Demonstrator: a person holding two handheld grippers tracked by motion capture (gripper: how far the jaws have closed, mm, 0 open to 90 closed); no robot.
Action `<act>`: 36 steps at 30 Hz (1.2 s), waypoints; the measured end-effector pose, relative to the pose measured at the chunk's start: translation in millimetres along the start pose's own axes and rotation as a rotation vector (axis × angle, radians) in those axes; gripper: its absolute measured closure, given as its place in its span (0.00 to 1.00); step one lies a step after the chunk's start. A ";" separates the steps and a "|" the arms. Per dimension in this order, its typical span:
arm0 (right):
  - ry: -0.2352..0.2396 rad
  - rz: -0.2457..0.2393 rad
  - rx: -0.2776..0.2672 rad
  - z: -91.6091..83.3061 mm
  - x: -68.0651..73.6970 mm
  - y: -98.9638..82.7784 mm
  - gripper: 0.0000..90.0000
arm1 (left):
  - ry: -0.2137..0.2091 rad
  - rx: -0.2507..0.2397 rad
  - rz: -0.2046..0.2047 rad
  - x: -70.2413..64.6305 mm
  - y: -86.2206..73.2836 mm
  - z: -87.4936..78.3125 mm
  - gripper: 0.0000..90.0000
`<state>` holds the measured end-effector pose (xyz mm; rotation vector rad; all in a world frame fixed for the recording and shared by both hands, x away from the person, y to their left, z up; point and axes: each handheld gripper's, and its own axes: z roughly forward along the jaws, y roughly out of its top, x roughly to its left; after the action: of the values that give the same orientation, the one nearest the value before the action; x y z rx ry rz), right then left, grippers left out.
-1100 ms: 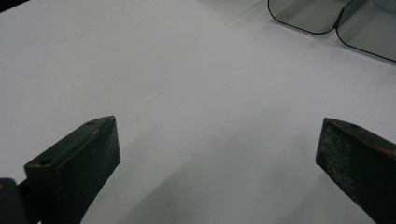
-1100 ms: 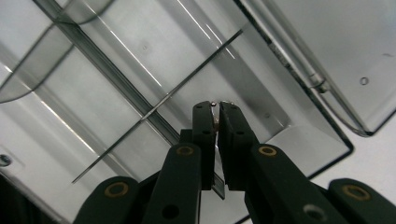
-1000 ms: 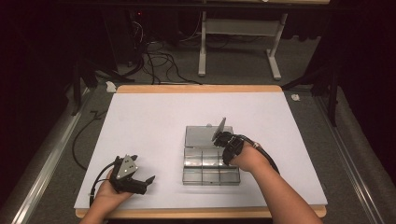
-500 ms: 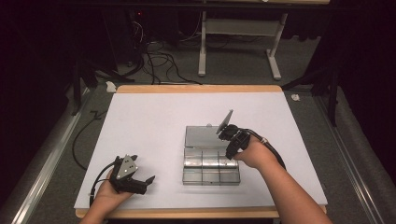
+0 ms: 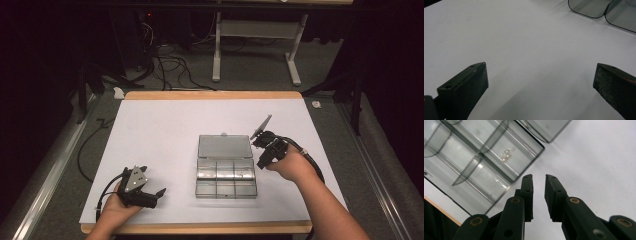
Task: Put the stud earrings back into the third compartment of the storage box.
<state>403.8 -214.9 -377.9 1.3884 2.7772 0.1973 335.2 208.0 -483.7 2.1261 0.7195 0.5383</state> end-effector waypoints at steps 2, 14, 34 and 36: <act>-0.001 0.011 -0.005 0.3 -4.7 -5.3 0.85 | 0.002 -0.002 -0.001 0.0 -0.1 -0.2 0.00; -0.040 0.113 -0.030 12.2 -33.7 -42.6 0.71 | 0.006 -0.002 0.000 -0.2 -0.2 -0.3 0.00; -0.065 0.206 -0.192 23.4 -47.9 -72.9 0.44 | 0.014 -0.002 0.003 -1.0 -0.2 -0.3 0.01; -0.067 0.208 -0.243 25.8 -45.3 -73.3 0.42 | 0.014 -0.003 0.003 -1.0 -0.3 -0.3 0.01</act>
<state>375.0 -292.1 -414.1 1.5819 2.4537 0.4673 334.2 207.7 -483.9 2.1234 0.7230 0.5562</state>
